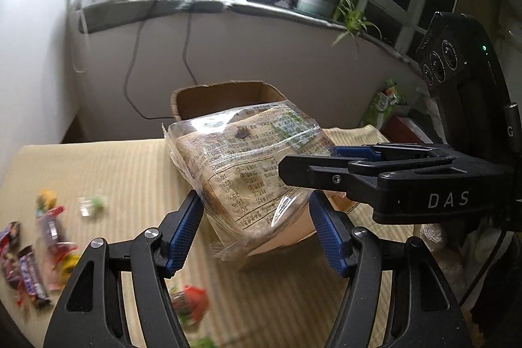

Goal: Organize snacks
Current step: 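Carry the bread bag into the cardboard box and open both grippers, then move both grippers back over the scattered candies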

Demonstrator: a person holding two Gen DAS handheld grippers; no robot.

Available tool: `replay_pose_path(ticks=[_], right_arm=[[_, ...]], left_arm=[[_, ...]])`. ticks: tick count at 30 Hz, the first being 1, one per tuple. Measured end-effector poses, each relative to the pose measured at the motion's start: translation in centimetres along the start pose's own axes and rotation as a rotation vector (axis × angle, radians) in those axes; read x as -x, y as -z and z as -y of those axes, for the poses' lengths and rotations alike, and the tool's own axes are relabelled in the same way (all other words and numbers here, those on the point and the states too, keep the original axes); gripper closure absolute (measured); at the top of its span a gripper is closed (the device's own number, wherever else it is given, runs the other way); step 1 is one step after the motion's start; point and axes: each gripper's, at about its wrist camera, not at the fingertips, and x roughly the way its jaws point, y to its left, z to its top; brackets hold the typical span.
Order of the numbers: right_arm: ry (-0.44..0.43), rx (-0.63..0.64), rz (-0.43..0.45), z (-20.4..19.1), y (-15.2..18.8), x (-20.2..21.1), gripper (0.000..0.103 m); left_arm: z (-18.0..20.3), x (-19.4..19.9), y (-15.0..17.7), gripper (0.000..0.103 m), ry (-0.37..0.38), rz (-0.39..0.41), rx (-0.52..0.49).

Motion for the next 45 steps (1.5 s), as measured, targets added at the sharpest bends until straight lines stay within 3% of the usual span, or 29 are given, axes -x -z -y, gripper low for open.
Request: replay_pose_path(ticks=[14,22,41,45], right_arm=[[0.045,-0.082,-0.007,5.3,0.4,0.2,0.041],[0.072,-0.092,-0.015,5.9,1.0,-0.2,0.041],[0.151,-0.038,0.048,3.2,1.9,2.1,0.041],[0.091,-0.087,0.117,3.0,2.6,3.1,0.04]], left_arm=[[2.8,-4.2,-1.1,0.036,0.045,-0.075,-0.05],[3.0,-5.0,-0.8,0.036,0.012,-0.1,-0.073],[1.2,0.3,0.2,0.036,-0.034,-0.026,-0.057],[-0.3,2.2,0.9,0.036,-0.066,-0.006,-0.039]])
